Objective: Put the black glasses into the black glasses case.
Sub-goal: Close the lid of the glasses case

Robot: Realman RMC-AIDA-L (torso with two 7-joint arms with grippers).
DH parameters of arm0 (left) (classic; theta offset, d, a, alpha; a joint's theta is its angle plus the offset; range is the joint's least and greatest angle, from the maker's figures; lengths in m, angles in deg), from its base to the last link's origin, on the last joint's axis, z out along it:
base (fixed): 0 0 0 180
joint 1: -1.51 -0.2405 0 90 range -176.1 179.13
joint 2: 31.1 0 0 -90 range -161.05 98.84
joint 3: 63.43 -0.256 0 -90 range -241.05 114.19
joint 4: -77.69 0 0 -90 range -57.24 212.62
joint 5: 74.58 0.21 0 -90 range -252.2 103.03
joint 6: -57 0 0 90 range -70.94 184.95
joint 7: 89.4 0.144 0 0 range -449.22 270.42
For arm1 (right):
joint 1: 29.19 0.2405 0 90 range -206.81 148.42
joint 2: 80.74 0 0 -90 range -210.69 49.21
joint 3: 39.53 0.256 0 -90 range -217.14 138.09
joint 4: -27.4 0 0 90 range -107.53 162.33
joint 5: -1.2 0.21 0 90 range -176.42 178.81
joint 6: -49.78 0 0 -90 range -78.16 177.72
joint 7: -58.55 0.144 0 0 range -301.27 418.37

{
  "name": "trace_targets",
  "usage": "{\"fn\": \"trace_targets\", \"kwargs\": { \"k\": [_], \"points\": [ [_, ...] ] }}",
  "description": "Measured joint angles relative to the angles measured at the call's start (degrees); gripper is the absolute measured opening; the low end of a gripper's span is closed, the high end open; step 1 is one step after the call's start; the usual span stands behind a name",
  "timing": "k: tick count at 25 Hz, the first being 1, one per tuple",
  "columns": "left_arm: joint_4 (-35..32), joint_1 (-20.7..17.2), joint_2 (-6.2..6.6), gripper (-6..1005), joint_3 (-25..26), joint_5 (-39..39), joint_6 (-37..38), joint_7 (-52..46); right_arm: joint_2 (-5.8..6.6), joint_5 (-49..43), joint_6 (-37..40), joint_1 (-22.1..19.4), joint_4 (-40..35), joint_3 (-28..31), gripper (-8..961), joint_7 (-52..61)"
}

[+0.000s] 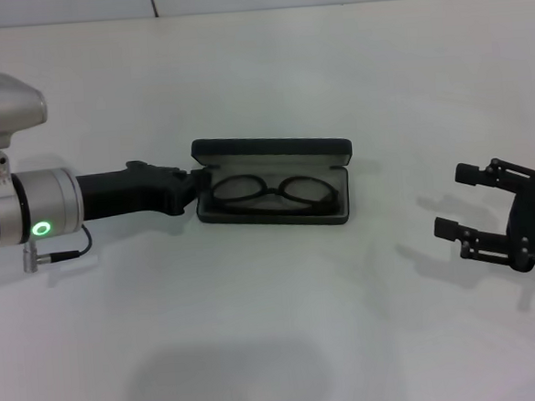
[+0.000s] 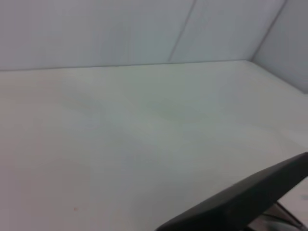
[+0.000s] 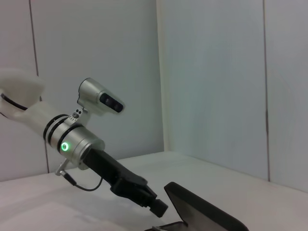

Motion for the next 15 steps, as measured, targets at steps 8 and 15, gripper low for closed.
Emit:
{"fn": "trace_targets", "kwargs": {
  "k": [8, 15],
  "points": [
    [1.07, 1.14, -1.11, -1, 0.22, -0.24, -3.35, 2.64, 0.0, 0.04, 0.85, 0.0, 0.0, -0.19, 762, 0.0],
    [2.4, 2.3, -1.04, -1, 0.65, -1.96, -6.94, 3.36, 0.0, 0.09, 1.75, -0.12, 0.0, 0.13, 763, 0.0]
  ]
}}
